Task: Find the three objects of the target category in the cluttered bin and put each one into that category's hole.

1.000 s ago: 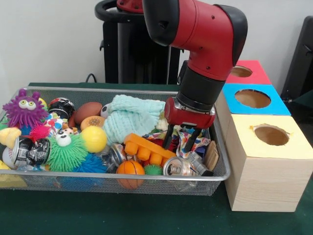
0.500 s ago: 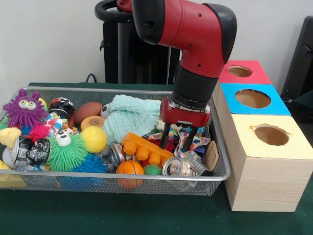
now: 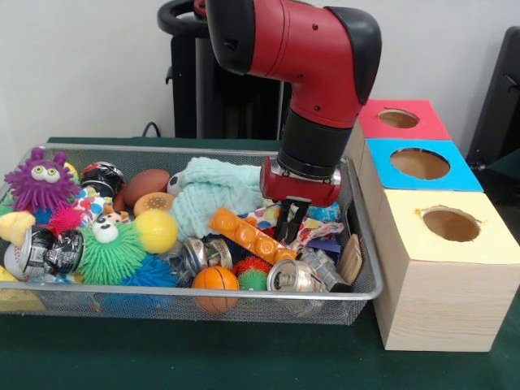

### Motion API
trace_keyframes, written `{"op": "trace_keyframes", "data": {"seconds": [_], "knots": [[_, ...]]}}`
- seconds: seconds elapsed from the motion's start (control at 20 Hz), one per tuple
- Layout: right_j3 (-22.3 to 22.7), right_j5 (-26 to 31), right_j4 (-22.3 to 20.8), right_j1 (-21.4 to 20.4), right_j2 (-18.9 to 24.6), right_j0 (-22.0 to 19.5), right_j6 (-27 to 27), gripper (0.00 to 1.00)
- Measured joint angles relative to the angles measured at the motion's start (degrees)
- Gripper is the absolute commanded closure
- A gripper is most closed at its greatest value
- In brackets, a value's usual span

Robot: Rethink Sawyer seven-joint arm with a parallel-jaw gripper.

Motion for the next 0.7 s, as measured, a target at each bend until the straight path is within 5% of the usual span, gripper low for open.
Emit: {"op": "trace_keyframes", "data": {"seconds": [0.7], "knots": [[0.94,0.09,1.32,-0.79,0.01,0.02,0.0,1.0]]}}
